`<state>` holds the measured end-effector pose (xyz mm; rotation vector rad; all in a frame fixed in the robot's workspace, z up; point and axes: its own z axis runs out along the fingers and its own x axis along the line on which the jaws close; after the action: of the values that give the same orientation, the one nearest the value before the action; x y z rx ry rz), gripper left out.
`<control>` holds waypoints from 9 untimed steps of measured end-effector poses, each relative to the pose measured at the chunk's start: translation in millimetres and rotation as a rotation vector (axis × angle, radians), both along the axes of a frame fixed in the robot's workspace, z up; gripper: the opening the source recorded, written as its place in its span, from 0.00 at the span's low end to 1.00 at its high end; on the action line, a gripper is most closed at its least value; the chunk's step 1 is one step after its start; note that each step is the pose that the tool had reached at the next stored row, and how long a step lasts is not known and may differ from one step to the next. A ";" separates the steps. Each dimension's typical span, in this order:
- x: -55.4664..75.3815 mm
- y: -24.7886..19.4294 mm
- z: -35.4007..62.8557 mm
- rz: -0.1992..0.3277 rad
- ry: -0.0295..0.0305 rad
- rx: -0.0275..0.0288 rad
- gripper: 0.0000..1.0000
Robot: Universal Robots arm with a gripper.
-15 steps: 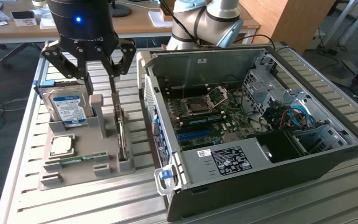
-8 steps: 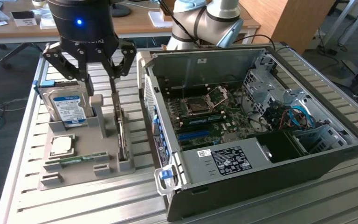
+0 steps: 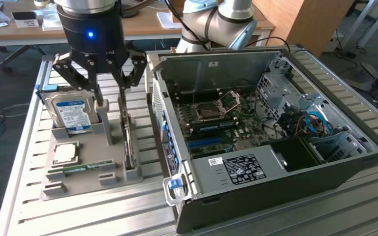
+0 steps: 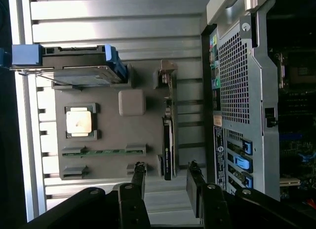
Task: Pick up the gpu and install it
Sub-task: 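Pick up the gpu and move the gpu toward the slot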
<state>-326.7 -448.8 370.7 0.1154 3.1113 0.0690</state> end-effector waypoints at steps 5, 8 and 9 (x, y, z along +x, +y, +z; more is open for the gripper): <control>2.0 0.0 -8.4 0.000 0.0002 -0.0002 0.47; 2.8 0.0 -12.4 0.000 0.0002 -0.0002 0.47; 3.0 0.0 -13.7 0.000 0.0002 -0.0001 0.47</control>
<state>-323.6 -448.8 357.0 0.1153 3.1114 0.0688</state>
